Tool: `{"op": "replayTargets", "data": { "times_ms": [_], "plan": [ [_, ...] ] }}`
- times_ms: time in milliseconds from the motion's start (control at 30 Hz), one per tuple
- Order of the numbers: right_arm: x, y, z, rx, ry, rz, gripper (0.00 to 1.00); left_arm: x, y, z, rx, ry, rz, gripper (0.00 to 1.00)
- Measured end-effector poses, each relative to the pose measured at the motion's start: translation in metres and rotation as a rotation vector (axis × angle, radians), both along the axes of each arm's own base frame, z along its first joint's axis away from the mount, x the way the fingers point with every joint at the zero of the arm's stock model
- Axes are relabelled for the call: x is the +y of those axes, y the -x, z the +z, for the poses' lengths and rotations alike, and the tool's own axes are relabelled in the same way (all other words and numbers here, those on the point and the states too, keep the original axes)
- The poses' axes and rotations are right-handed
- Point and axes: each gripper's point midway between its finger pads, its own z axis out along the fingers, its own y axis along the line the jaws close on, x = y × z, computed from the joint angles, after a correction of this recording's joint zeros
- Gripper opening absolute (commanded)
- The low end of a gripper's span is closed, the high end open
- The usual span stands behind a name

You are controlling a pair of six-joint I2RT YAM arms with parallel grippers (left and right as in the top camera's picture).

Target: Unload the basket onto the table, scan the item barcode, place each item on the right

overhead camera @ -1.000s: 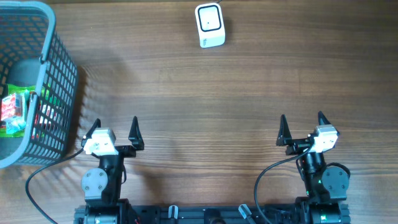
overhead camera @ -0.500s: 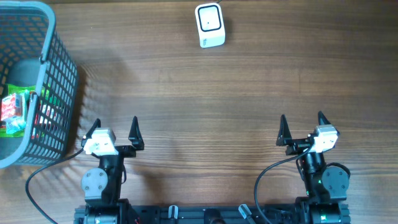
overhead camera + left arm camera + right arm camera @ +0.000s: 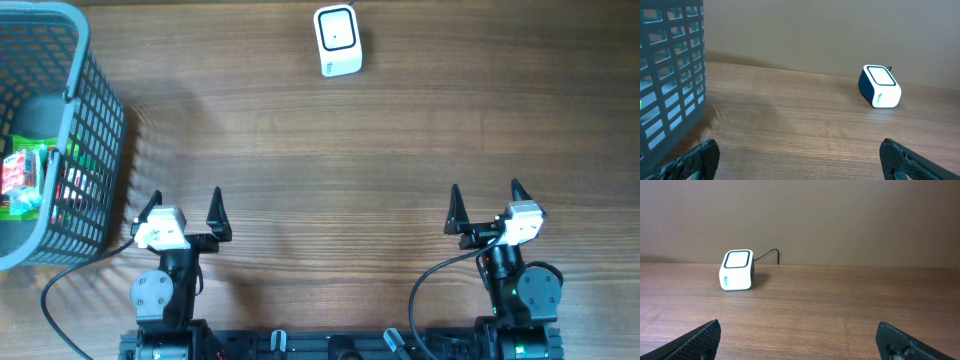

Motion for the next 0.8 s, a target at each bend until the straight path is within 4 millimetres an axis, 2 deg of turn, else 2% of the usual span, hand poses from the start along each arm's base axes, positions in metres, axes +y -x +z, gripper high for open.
{"op": "replayTargets", "data": {
  "times_ms": [800],
  "plan": [
    [0.0, 0.0, 0.0, 0.0, 0.0, 0.0, 1.0, 0.0, 0.0, 0.0, 0.0, 0.0, 0.0, 1.0]
  ]
}}
